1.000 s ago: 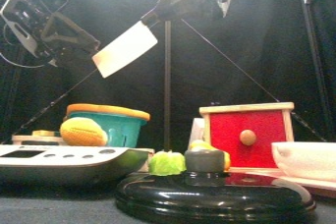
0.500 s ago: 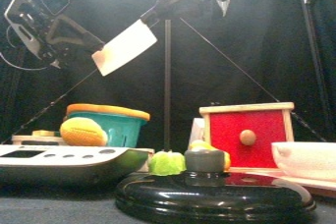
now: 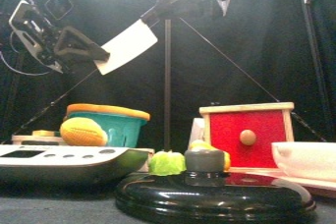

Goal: Grab cleaver with other hand

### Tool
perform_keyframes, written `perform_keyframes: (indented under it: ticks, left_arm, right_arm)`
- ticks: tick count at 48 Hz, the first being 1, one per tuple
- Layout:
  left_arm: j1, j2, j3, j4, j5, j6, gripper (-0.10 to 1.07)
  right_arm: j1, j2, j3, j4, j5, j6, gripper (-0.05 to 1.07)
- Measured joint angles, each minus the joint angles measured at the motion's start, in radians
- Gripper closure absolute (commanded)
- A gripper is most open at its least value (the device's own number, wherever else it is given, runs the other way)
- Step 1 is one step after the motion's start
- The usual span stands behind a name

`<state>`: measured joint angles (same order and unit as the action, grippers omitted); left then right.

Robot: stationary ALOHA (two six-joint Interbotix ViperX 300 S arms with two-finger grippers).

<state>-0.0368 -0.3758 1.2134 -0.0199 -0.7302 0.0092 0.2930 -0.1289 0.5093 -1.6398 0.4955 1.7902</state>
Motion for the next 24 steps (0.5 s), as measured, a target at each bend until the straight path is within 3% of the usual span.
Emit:
perform_keyframes:
  ticks: [7,24]
  left_arm:
    - [0.000,-0.005,0.000,0.000,-0.002,-0.002,0.70]
    - [0.000,-0.028,0.002,0.000,0.000,-0.003,0.70]
  right_arm:
    - [0.000,0.000,0.000,0.000,0.000,0.000,0.54]
    - [0.000,0.000,0.002,0.025,0.002,-0.002,0.54]
